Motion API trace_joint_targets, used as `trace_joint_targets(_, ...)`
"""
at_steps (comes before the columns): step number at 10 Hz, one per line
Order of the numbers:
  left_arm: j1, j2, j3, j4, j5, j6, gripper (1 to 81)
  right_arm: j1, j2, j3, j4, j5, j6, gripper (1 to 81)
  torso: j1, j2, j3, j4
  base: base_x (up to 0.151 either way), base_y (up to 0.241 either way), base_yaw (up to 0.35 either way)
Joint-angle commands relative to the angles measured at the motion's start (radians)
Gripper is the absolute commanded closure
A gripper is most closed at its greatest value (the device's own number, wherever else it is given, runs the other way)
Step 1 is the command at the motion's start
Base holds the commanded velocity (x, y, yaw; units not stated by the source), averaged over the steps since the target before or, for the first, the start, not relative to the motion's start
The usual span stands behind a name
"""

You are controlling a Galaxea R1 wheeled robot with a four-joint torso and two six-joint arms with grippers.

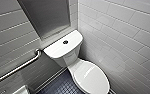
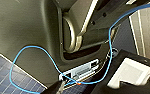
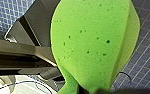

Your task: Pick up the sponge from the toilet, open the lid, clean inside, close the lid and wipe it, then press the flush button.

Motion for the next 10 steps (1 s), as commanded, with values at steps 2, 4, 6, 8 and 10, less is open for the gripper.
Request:
trace_joint_targets(2, 0.027, -0.001, -0.004, 0.006, 0.084, 0.007, 1.0, -0.060, 0.024, -0.042, -0.045, -0.072, -0.003, 81.1, -0.085, 0.130, 0.132, 0.000, 0.000, 0.000, 0.000)
trace_joint_targets(4, 0.029, 0.020, -0.045, 0.006, 0.093, 0.006, 1.0, -0.066, 0.061, -0.079, -0.048, -0.078, -0.003, 81.1, -0.132, 0.201, 0.204, 0.000, 0.000, 0.000, 0.000)
trace_joint_targets(6, 0.027, 0.034, -0.063, 0.008, 0.098, 0.006, 1.0, -0.072, 0.084, -0.093, -0.092, -0.084, -0.005, 81.1, -0.178, 0.271, 0.255, 0.000, 0.000, 0.000, 0.000)
trace_joint_targets(8, 0.027, 0.035, -0.071, 0.006, 0.098, 0.006, 1.0, -0.077, 0.120, -0.126, -0.129, -0.087, -0.005, 81.1, -0.227, 0.342, 0.216, 0.000, 0.000, 0.000, 0.000)
trace_joint_targets(10, 0.029, 0.040, -0.074, 0.006, 0.098, 0.006, 1.0, -0.085, 0.141, -0.159, -0.135, -0.086, -0.005, 81.1, -0.270, 0.409, 0.228, 0.000, 0.000, 0.000, 0.000)
